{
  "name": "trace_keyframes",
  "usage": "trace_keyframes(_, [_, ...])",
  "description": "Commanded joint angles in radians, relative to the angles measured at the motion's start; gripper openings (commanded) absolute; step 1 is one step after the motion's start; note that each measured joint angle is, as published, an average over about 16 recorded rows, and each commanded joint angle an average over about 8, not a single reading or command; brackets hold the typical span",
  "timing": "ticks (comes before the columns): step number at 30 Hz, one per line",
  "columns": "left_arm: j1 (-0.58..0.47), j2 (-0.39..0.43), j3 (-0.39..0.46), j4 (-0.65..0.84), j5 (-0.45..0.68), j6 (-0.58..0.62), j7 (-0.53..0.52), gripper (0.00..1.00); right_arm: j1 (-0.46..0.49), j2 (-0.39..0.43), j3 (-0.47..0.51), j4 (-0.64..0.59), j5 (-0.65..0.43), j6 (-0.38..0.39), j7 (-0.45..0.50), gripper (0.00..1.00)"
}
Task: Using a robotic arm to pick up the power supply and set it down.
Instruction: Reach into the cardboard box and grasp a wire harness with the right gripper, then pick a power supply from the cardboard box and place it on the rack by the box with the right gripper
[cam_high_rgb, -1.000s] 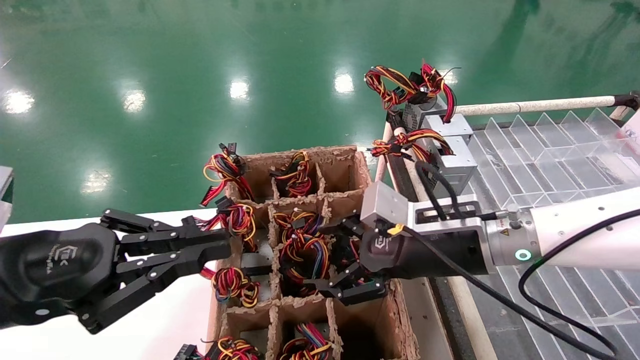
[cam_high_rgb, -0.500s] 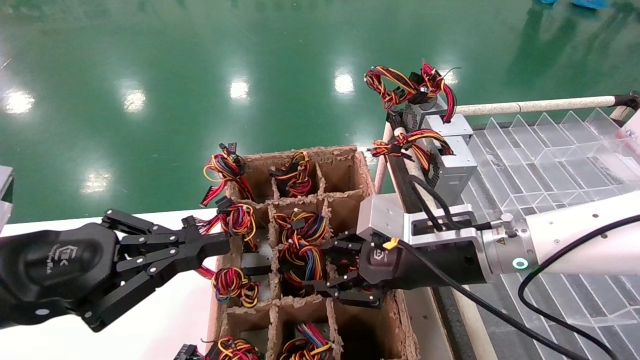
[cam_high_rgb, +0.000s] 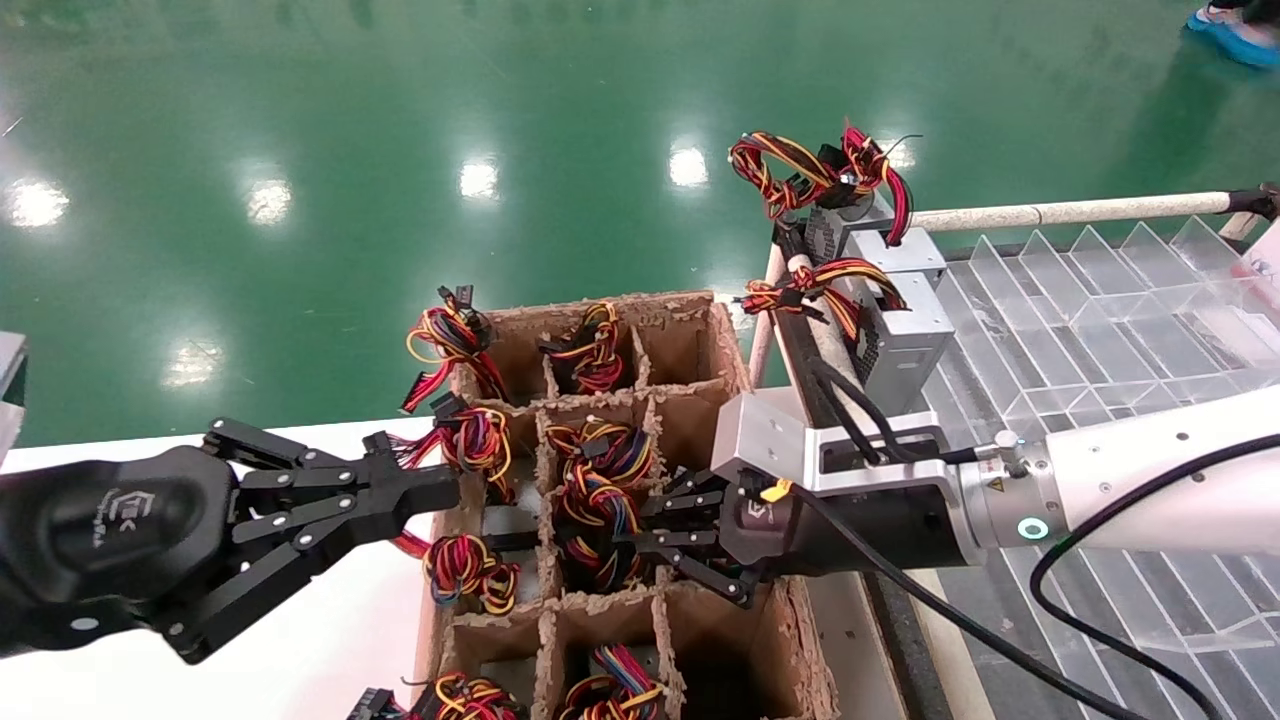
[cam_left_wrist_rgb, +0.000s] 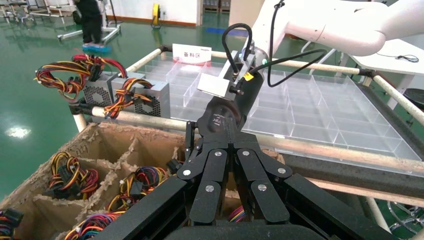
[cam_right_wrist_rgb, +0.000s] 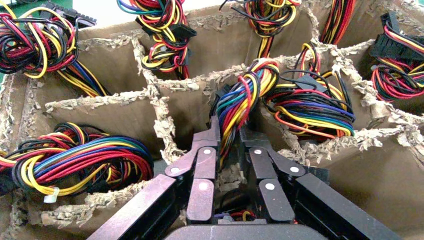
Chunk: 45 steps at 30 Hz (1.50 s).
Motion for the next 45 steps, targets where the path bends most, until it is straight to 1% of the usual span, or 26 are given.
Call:
trace_keyframes(1, [0.0, 0.0, 0.0, 0.0, 0.0, 0.0, 0.0, 0.0, -0.001, 0.001, 0.0, 0.005, -0.001, 0.003, 0.0, 0.0])
trace_keyframes(6, [0.0, 0.0, 0.0, 0.0, 0.0, 0.0, 0.0, 0.0, -0.002, 0.01, 0.015, 0.021, 0.024, -0.004, -0.006, 0.0])
trace_keyframes(9, [0.0, 0.0, 0.0, 0.0, 0.0, 0.0, 0.0, 0.0, 0.002, 0.019, 0.032, 0.025, 0.058, -0.016, -0.007, 0.0])
trace_keyframes(13, [0.0, 0.0, 0.0, 0.0, 0.0, 0.0, 0.0, 0.0, 0.004, 0.032, 0.069, 0.007, 0.136, -0.046, -0.011, 0.0])
trace_keyframes(19, [0.0, 0.0, 0.0, 0.0, 0.0, 0.0, 0.0, 0.0, 0.02, 0.047, 0.141, -0.061, 0.286, -0.109, -0.03, 0.0])
trace_keyframes(23, [0.0, 0.0, 0.0, 0.0, 0.0, 0.0, 0.0, 0.0, 0.051, 0.059, 0.195, -0.112, 0.38, -0.148, -0.052, 0.0])
trace_keyframes(28, [0.0, 0.0, 0.0, 0.0, 0.0, 0.0, 0.0, 0.0, 0.106, 0.083, 0.255, -0.158, 0.452, -0.168, -0.092, 0.0])
trace_keyframes(32, [0.0, 0.0, 0.0, 0.0, 0.0, 0.0, 0.0, 0.0, 0.148, 0.11, 0.288, -0.176, 0.476, -0.164, -0.12, 0.0])
trace_keyframes(36, [0.0, 0.0, 0.0, 0.0, 0.0, 0.0, 0.0, 0.0, 0.182, 0.144, 0.306, -0.182, 0.469, -0.15, -0.14, 0.0])
trace_keyframes(45, [0.0, 0.0, 0.0, 0.0, 0.0, 0.0, 0.0, 0.0, 0.257, 0.238, 0.308, -0.201, 0.379, -0.092, -0.169, 0.0])
